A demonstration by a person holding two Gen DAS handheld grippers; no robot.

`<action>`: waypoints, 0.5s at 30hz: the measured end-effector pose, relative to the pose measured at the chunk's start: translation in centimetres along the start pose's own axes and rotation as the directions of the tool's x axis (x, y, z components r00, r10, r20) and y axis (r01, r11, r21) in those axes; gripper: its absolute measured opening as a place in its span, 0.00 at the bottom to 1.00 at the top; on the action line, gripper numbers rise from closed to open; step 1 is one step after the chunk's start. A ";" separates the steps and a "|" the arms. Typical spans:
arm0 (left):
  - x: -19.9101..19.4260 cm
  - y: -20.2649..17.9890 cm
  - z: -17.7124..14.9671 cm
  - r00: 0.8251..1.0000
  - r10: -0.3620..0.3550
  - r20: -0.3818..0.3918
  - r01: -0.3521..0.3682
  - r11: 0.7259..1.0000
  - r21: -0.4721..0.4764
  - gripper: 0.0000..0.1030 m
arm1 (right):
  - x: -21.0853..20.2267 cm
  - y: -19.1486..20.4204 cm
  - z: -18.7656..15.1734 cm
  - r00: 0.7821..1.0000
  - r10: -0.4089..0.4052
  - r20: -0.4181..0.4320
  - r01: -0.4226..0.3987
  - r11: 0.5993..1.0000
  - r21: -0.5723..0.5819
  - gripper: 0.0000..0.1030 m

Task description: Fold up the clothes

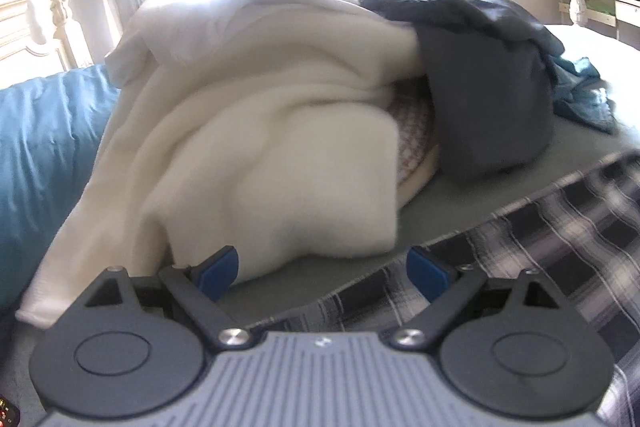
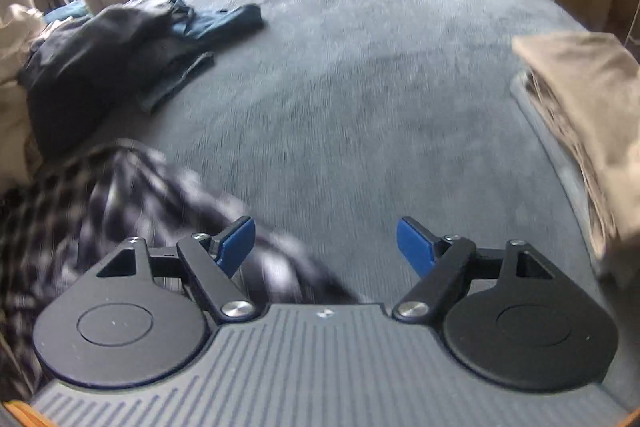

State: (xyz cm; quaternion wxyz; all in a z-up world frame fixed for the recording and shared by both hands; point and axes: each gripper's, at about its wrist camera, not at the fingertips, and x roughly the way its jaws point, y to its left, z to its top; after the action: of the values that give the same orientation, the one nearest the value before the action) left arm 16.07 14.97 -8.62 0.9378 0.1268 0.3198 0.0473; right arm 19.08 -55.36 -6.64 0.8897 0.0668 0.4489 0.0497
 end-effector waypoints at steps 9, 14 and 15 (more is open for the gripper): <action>0.3 -2.7 -1.1 0.998 -0.029 -0.049 0.030 0.999 0.039 0.89 | -0.2 0.6 -5.1 0.998 -0.061 -0.018 0.058 0.986 -0.157 0.07; 0.2 -2.9 -1.1 0.998 -0.034 -0.053 0.036 0.999 0.036 0.89 | -4.6 3.0 -5.3 0.990 0.104 0.097 -0.082 0.974 -0.211 0.03; 0.3 -2.9 -1.1 0.998 -0.034 -0.053 0.036 0.999 0.038 0.89 | -5.2 3.4 -5.5 0.987 0.135 0.089 -0.111 0.966 -0.232 0.03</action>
State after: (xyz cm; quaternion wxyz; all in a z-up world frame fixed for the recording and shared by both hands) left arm 15.66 12.45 -10.43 0.9271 0.1382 0.3472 0.0278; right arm 11.42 -52.39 -5.20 0.9089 -0.0048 0.3882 0.1523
